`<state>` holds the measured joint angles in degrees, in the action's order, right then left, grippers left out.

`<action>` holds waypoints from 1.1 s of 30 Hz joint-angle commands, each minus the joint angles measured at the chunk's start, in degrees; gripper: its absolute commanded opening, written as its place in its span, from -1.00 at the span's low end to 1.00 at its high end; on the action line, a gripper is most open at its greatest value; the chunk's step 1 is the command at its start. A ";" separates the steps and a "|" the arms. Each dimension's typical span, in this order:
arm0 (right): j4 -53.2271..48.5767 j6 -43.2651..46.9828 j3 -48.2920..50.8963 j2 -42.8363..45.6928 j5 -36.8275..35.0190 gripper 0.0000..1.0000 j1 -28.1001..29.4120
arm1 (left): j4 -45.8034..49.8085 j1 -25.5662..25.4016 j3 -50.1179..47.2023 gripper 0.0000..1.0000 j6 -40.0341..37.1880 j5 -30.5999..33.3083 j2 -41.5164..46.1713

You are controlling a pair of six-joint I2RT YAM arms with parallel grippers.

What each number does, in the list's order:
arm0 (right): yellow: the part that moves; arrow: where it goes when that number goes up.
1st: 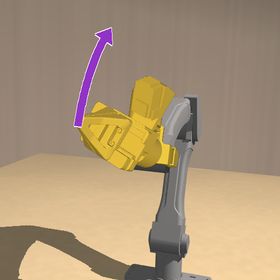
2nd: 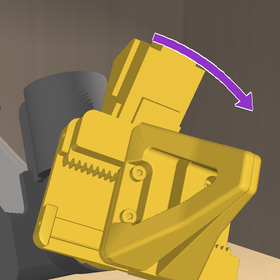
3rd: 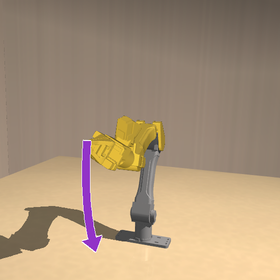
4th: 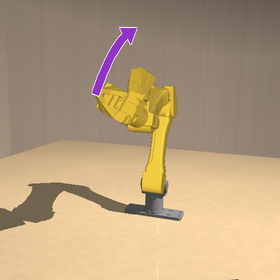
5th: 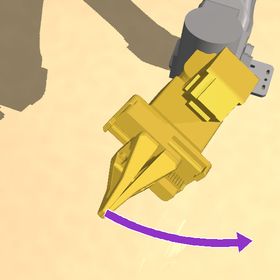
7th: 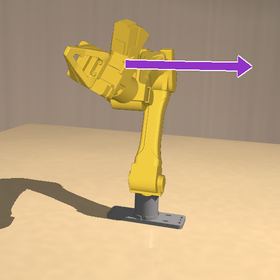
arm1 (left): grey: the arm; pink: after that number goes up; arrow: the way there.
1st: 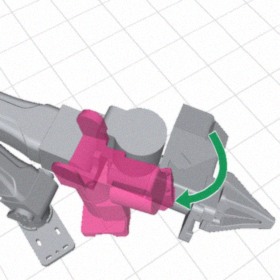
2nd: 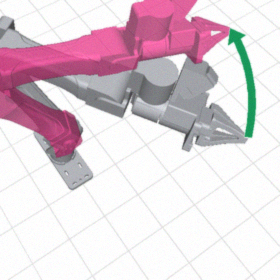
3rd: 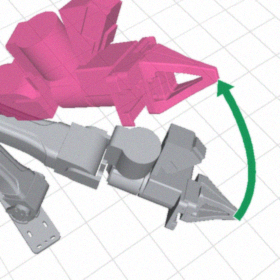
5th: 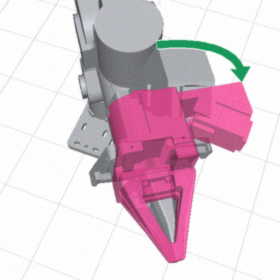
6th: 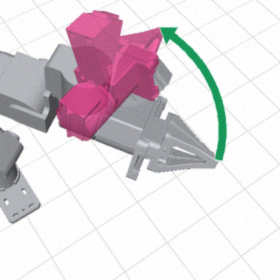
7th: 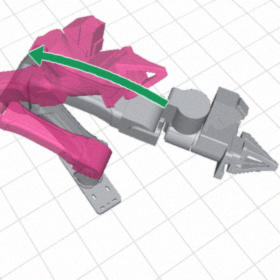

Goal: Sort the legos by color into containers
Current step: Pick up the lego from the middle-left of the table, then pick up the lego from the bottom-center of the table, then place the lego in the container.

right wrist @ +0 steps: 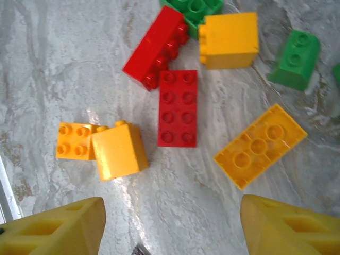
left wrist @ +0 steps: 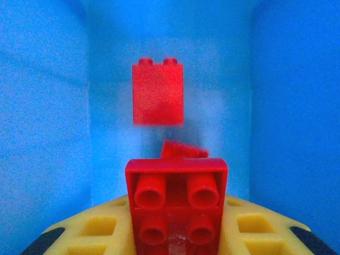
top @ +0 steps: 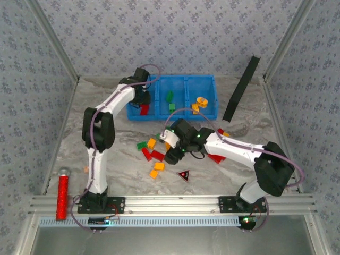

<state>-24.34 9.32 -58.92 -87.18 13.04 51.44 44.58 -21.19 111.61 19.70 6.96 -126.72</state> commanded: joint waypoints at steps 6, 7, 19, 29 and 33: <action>2.69 5.23 -1.02 -5.19 0.92 0.46 5.08 | 2.31 0.32 11.42 -0.46 -0.34 0.40 -11.02; 2.84 5.34 -1.26 -5.71 1.00 0.46 5.45 | 2.06 0.38 11.63 -0.46 -0.13 -0.05 -11.27; 1.37 7.63 -4.01 -13.31 0.48 0.38 8.96 | 0.80 0.36 9.16 -0.30 0.85 -2.55 -10.51; 2.11 5.75 -4.90 -16.62 -3.14 0.00 8.99 | -2.22 0.36 3.76 -0.11 0.80 -4.64 -4.08; 3.46 5.54 -4.11 -16.45 -3.06 -0.33 9.21 | -2.06 0.27 2.84 -0.02 0.18 -5.37 -0.95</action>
<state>-21.43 15.16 -62.61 -103.00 10.94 60.31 42.76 -20.99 114.50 20.40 2.98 -133.82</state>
